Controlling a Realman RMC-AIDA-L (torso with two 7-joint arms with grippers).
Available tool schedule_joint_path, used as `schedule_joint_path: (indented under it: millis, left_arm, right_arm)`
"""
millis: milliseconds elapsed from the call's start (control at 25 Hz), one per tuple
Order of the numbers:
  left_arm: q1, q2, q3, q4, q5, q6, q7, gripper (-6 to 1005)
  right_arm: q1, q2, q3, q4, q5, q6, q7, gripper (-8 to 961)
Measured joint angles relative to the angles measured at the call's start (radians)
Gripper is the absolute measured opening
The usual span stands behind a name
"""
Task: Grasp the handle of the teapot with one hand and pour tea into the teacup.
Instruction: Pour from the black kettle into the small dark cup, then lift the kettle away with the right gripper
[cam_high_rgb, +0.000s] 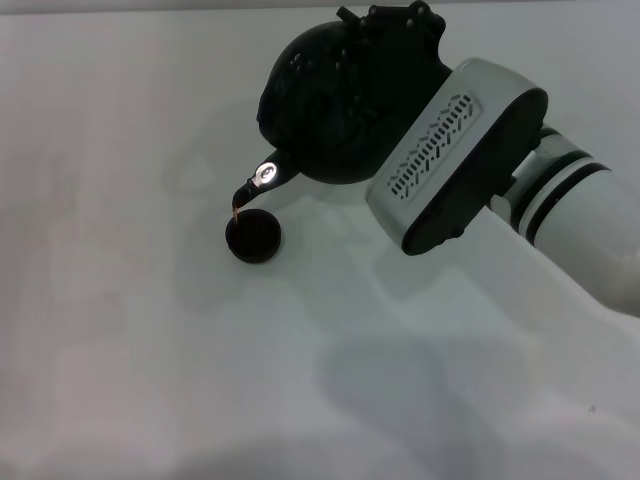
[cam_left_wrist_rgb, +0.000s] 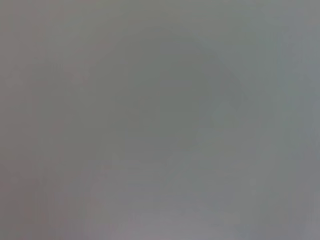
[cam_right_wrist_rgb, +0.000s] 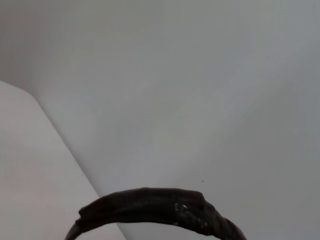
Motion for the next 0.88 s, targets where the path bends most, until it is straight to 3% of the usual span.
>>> schedule_joint_path:
  millis: [880]
  left_arm:
    - [-0.012, 0.0, -0.005, 0.0, -0.003, 0.012, 0.0, 859]
  right_arm:
    - [-0.001, -0.001, -0.037, 0.008, 0.0, 0.079, -0.03, 121]
